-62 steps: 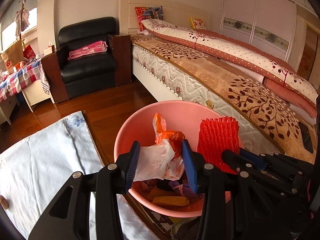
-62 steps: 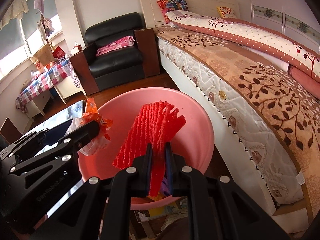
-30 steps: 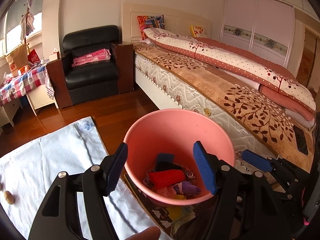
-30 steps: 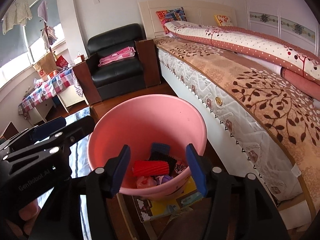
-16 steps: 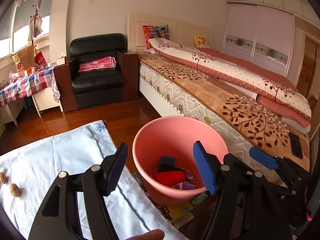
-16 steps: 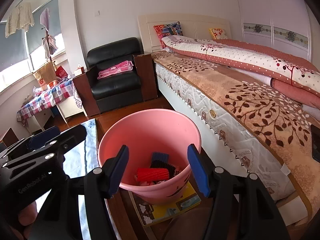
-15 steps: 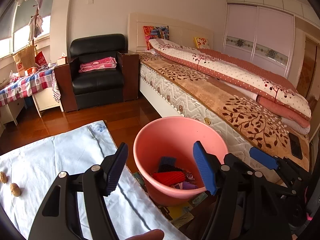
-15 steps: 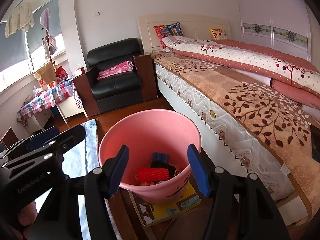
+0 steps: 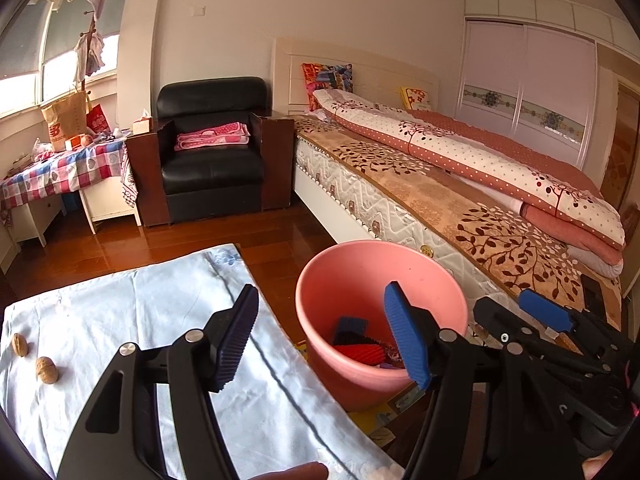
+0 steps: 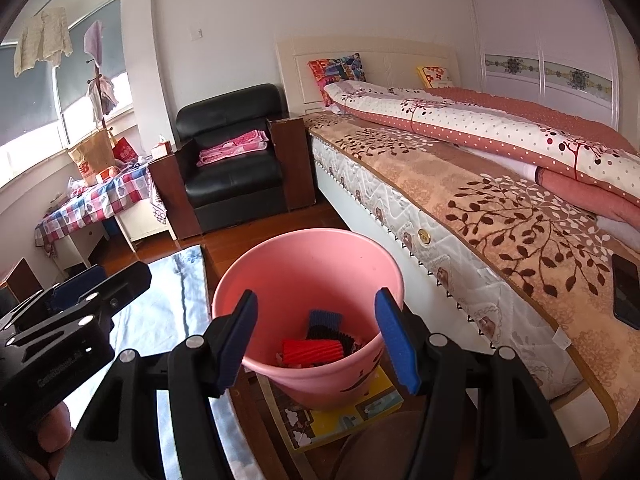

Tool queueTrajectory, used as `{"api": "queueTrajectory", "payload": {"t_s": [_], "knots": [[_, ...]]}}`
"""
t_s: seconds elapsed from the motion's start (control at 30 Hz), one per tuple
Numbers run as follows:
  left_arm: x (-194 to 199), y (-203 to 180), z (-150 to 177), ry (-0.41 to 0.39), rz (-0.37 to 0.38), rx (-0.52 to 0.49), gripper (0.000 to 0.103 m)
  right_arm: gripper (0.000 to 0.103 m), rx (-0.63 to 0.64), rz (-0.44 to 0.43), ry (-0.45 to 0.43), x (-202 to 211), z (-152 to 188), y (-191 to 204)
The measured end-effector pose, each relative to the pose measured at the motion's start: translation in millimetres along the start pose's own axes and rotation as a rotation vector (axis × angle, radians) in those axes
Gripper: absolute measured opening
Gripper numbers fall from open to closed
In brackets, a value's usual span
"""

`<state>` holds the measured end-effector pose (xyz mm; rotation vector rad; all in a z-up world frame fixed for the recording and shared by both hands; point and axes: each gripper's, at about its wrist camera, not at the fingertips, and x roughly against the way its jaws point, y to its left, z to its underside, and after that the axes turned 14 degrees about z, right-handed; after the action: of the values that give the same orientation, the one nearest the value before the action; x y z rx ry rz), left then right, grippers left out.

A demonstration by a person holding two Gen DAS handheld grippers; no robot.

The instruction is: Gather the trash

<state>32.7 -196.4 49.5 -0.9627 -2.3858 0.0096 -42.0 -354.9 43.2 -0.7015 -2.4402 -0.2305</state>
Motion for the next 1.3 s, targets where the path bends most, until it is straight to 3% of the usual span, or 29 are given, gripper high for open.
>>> {"api": "queueTrajectory", "payload": {"t_s": [0.47, 1.3], "knots": [[12.7, 16.0, 3.9, -0.018, -0.01, 0.038, 0.065, 0.06, 0.039, -0.01, -0.023, 20.6, -3.0, 15.9], [12.1, 17.4, 4.8, 0.004, 0.001, 0.057, 0.065, 0.06, 0.063, -0.009, -0.01, 20.7, -6.1, 17.8]]}}
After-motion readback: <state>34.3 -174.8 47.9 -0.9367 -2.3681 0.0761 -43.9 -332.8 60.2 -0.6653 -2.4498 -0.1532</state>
